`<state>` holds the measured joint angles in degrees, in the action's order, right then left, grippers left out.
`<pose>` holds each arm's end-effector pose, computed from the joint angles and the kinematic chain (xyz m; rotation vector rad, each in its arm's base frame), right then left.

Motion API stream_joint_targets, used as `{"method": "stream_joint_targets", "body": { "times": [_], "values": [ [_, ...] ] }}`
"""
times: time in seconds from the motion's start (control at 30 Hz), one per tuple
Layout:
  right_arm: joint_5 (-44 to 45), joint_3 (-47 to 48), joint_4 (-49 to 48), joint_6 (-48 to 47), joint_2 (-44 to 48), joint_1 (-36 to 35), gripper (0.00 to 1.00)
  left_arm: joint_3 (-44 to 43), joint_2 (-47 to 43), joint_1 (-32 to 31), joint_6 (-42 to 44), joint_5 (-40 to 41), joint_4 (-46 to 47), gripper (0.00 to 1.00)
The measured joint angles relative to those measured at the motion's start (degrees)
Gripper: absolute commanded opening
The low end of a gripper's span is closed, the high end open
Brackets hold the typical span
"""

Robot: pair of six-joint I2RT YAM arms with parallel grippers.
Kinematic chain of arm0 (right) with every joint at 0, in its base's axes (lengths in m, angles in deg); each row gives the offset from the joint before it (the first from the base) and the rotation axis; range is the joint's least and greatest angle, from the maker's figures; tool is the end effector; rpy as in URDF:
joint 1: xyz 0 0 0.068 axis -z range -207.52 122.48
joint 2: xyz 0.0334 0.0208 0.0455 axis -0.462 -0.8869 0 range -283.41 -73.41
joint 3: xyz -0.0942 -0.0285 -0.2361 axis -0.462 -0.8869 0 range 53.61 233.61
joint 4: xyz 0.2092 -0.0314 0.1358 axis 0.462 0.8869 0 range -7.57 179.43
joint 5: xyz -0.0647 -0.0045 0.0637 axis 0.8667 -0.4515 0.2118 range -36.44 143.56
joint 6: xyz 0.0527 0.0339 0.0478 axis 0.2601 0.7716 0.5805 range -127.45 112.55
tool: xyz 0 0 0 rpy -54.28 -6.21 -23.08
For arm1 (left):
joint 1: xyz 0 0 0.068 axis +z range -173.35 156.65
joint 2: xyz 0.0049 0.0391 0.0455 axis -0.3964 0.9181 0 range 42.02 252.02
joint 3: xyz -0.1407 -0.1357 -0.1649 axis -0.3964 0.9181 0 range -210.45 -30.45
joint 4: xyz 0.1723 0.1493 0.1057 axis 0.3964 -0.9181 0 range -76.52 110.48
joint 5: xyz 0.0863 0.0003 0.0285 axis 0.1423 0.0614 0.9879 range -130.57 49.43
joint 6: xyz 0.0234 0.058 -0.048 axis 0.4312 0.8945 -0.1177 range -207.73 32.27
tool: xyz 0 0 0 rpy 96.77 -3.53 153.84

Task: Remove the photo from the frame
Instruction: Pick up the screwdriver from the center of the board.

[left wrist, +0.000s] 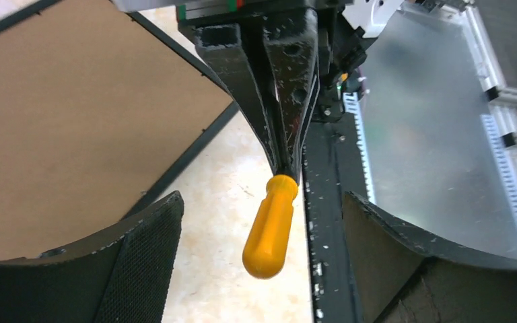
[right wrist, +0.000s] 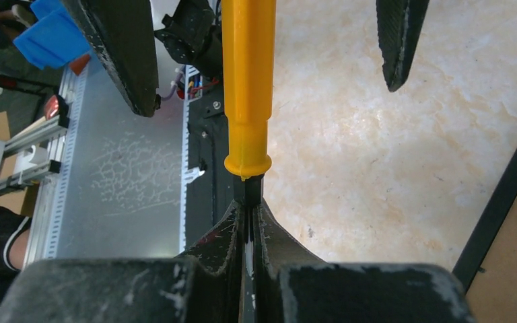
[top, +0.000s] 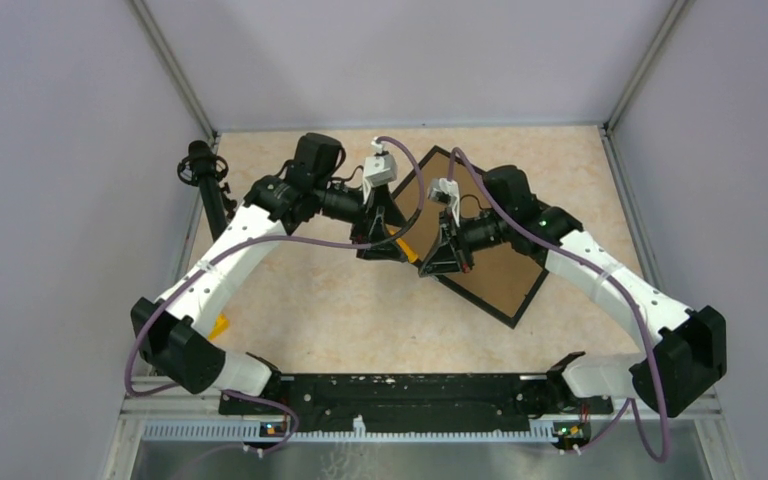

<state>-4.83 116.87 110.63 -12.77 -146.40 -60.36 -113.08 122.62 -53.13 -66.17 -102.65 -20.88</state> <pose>0.2000 0.1977 0.3015 -1.2379 1.8109 1.3944 0.2249 -0.1975 0.3577 1.3959 1.5739 -1.2832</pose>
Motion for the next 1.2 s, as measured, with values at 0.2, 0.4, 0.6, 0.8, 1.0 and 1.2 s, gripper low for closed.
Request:
{"method": "stream_joint_targets", "body": {
  "times": [0.2, 0.4, 0.6, 0.8, 1.0, 1.2],
  "values": [
    [3.3, 0.0, 1.4, -1.66, 0.63, -0.81, 0.0, 0.33, 1.68, -0.39, -11.15, -1.57, 2.49, 0.75],
    [5.18, 0.0, 1.95, -2.49, 0.98, -0.81, 0.0, 1.68, 3.28, -0.57, -15.23, -2.03, 2.56, 0.69],
    [6.34, 0.0, 2.82, -3.21, 0.98, -1.27, 0.0, 1.97, 4.57, -1.27, -17.49, -2.45, 2.34, 0.54],
    [7.06, 0.0, 3.17, -3.74, 0.98, -1.88, 0.0, 2.03, 4.92, -1.44, -18.78, -3.45, 2.36, 0.39],
    [7.65, 0.04, 3.23, -4.09, 0.98, -1.92, 0.0, 2.91, 5.55, -1.51, -19.08, -3.74, 2.27, 0.37],
    [7.98, 0.15, 4.02, -4.13, 0.98, -2.21, 0.0, 2.97, 6.32, -1.49, -19.45, -3.8, 2.27, 0.16]
  ]
}}
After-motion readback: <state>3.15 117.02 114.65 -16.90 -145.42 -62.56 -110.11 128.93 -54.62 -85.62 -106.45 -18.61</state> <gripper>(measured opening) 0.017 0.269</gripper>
